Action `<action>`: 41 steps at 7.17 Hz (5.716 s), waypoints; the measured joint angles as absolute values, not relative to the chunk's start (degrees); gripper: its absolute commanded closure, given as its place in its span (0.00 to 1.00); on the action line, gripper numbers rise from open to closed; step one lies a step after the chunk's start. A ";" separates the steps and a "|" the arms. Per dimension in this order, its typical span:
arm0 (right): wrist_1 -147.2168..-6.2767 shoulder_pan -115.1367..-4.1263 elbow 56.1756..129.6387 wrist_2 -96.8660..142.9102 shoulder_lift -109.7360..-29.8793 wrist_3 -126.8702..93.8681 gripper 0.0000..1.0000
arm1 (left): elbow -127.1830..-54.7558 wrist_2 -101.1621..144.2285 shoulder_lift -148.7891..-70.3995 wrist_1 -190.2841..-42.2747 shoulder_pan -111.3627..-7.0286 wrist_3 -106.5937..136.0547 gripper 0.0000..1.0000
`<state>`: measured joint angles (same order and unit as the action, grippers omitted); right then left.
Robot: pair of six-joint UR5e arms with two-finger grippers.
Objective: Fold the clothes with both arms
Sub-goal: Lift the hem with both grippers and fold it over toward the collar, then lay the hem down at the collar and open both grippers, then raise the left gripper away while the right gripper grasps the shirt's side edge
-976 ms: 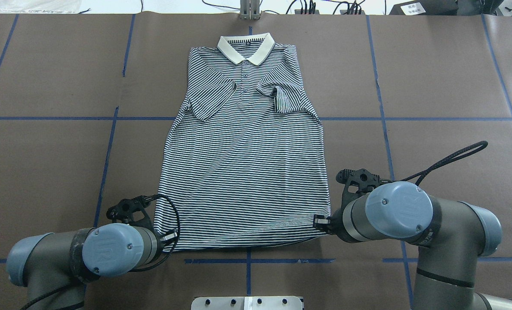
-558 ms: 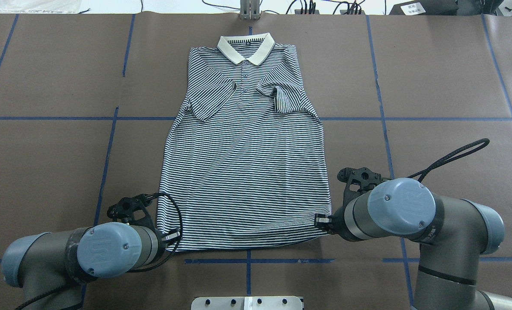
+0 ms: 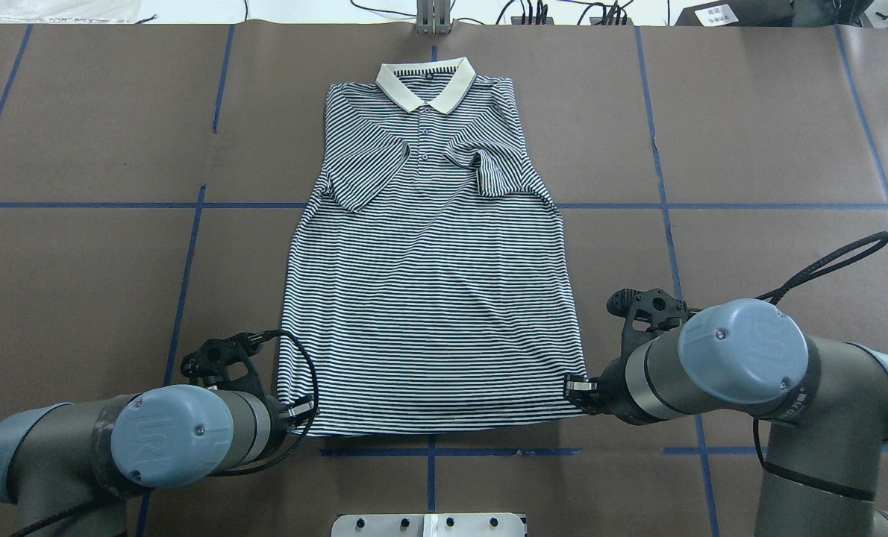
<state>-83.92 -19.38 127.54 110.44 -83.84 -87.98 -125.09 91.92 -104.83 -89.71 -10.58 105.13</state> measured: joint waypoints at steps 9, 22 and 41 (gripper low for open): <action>-83.41 -33.49 124.63 115.40 -76.71 -71.95 1.00 | -133.31 95.28 -107.77 -80.36 -18.38 95.03 1.00; -64.70 -49.95 66.48 115.23 -43.80 -66.39 1.00 | -84.40 97.05 -122.08 -115.04 -41.74 83.66 1.00; -64.95 -34.07 94.98 109.01 -68.70 -68.63 0.57 | -90.89 102.39 -123.12 -112.50 -45.03 80.94 0.00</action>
<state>-64.95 -34.07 94.98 109.01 -68.70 -68.63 -90.89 102.39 -123.12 -112.50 -45.03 80.94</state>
